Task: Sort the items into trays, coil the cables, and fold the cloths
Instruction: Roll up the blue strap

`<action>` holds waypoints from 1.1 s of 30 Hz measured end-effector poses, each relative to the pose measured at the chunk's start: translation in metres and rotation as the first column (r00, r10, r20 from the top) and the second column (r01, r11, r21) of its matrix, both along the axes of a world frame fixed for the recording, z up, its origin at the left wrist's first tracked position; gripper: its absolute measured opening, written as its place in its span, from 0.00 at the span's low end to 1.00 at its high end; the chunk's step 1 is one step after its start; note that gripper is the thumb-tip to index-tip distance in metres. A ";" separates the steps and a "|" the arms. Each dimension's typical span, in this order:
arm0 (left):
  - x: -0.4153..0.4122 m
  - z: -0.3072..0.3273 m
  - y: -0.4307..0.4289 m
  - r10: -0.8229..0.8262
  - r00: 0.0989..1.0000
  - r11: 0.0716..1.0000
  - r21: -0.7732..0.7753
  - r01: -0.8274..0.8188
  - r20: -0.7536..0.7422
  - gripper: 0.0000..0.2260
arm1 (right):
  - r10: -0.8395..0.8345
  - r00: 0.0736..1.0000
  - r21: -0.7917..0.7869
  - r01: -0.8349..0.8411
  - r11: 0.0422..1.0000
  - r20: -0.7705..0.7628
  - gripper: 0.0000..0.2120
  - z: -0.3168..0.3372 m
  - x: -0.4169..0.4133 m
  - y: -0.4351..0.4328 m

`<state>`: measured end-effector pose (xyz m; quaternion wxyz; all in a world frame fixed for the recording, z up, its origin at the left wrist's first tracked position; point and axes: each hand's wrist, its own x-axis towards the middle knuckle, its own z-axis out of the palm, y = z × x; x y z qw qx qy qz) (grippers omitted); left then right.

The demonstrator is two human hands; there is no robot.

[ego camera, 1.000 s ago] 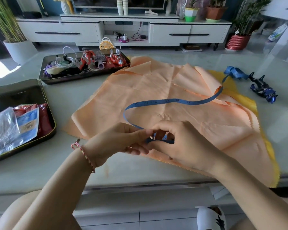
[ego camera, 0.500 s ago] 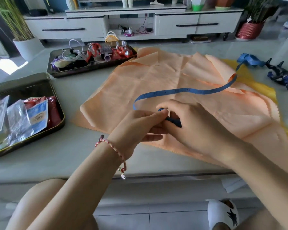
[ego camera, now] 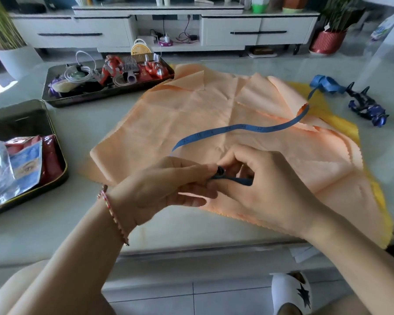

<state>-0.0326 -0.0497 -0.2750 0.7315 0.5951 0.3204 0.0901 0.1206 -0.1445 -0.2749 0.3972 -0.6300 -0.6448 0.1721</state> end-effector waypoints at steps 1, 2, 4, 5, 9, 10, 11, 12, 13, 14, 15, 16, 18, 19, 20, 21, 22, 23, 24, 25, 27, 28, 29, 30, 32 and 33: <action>0.003 -0.004 -0.004 0.070 0.996 0.996 -0.067 -0.067 0.046 0.22 | -0.057 0.996 0.061 0.053 0.997 0.069 0.12 0.001 -0.002 0.000; 0.006 -0.008 -0.009 0.131 0.988 0.985 -0.129 -0.119 0.088 0.24 | -0.110 0.981 0.126 0.090 0.988 0.163 0.13 0.001 -0.004 0.000; 0.008 -0.012 -0.018 0.214 0.966 0.963 -0.195 -0.184 0.145 0.23 | -0.182 0.921 0.239 0.102 0.966 0.344 0.13 -0.001 -0.009 0.001; 0.009 -0.014 -0.019 0.240 0.958 0.958 -0.201 -0.206 0.157 0.22 | -0.194 0.901 0.263 0.094 0.960 0.388 0.11 -0.003 -0.010 0.002; 0.005 -0.016 -0.015 0.233 0.970 0.972 -0.043 -0.231 0.072 0.24 | -0.054 0.959 0.029 0.048 0.998 0.280 0.09 -0.003 -0.007 0.008; 0.003 -0.014 -0.013 0.189 0.981 0.981 0.031 -0.190 0.033 0.22 | 0.007 0.979 -0.067 0.007 0.998 0.205 0.10 -0.003 -0.005 0.008; 0.000 -0.011 -0.011 0.140 0.990 0.985 0.098 -0.139 -0.004 0.20 | 0.075 0.990 -0.152 -0.056 0.987 0.123 0.10 -0.003 -0.002 0.007; -0.003 -0.008 -0.009 0.094 0.995 0.987 0.136 -0.088 -0.036 0.18 | 0.144 0.988 -0.205 -0.130 0.970 0.053 0.09 -0.002 0.001 0.006; -0.006 -0.005 -0.006 0.049 0.996 0.988 0.146 -0.038 -0.068 0.16 | 0.205 0.979 -0.232 -0.198 0.952 0.008 0.07 -0.001 0.003 0.004; -0.009 -0.002 -0.004 0.003 0.995 0.989 0.146 0.012 -0.101 0.14 | 0.251 0.968 -0.243 -0.248 0.938 -0.017 0.05 0.000 0.004 0.003; -0.012 0.000 -0.002 -0.038 0.991 0.988 0.146 0.056 -0.126 0.14 | 0.277 0.960 -0.240 -0.277 0.930 -0.032 0.05 0.001 0.005 0.002; -0.013 0.002 -0.002 -0.064 0.988 0.985 0.150 0.085 -0.140 0.14 | 0.285 0.958 -0.223 -0.287 0.932 -0.043 0.06 0.000 0.004 0.000; -0.014 0.002 -0.001 -0.047 0.991 0.983 0.172 0.068 -0.124 0.17 | 0.227 0.972 -0.155 -0.235 0.960 -0.066 0.04 -0.001 0.002 0.000; -0.014 0.001 -0.002 -0.001 0.996 0.987 0.163 0.015 -0.089 0.20 | 0.165 0.985 -0.115 -0.171 0.979 -0.055 0.03 -0.003 0.000 -0.001; -0.012 -0.001 -0.005 0.063 0.997 0.992 0.116 -0.058 -0.042 0.22 | 0.090 0.996 -0.072 -0.091 0.993 -0.016 0.05 -0.005 -0.002 -0.001; -0.010 -0.003 -0.008 0.125 0.992 0.991 0.049 -0.124 0.000 0.24 | 0.021 0.999 -0.029 -0.019 0.999 0.045 0.09 -0.007 -0.003 -0.001; -0.008 -0.005 -0.012 0.161 0.986 0.987 -0.011 -0.161 0.029 0.26 | -0.038 0.992 0.019 0.036 0.999 0.121 0.12 -0.009 -0.004 -0.001; -0.005 -0.008 -0.017 0.174 0.984 0.984 -0.039 -0.172 0.048 0.26 | -0.087 0.976 0.076 0.073 0.994 0.197 0.14 -0.009 -0.006 -0.001; -0.002 -0.011 -0.022 0.178 0.982 0.984 -0.040 -0.176 0.063 0.25 | -0.123 0.956 0.137 0.089 0.987 0.267 0.15 -0.010 -0.009 -0.001; 0.001 -0.013 -0.026 0.190 0.979 0.982 -0.019 -0.189 0.072 0.24 | -0.145 0.937 0.190 0.087 0.978 0.319 0.16 -0.011 -0.010 -0.001; 0.003 -0.017 -0.030 0.220 0.974 0.973 0.059 -0.223 0.051 0.20 | -0.145 0.918 0.214 0.068 0.975 0.369 0.15 -0.012 -0.011 -0.001; 0.003 -0.017 -0.029 0.216 0.976 0.972 0.092 -0.218 0.033 0.18 | -0.118 0.927 0.169 0.060 0.984 0.356 0.15 -0.012 -0.010 -0.001; 0.001 -0.015 -0.027 0.191 0.982 0.975 0.112 -0.191 0.014 0.18 | -0.075 0.948 0.090 0.049 0.995 0.310 0.15 -0.011 -0.009 -0.001; -0.002 -0.013 -0.024 0.145 0.989 0.982 0.125 -0.143 -0.009 0.18 | -0.026 0.971 -0.006 0.029 1.000 0.239 0.14 -0.009 -0.007 -0.001; -0.009 -0.007 -0.017 0.032 0.997 0.989 0.143 -0.022 -0.070 0.17 | 0.096 0.992 -0.169 -0.082 0.982 0.081 0.12 -0.006 -0.002 -0.002; -0.012 -0.005 -0.015 -0.015 0.995 0.989 0.148 0.030 -0.101 0.15 | 0.171 0.985 -0.216 -0.166 0.962 0.006 0.12 -0.005 -0.001 -0.003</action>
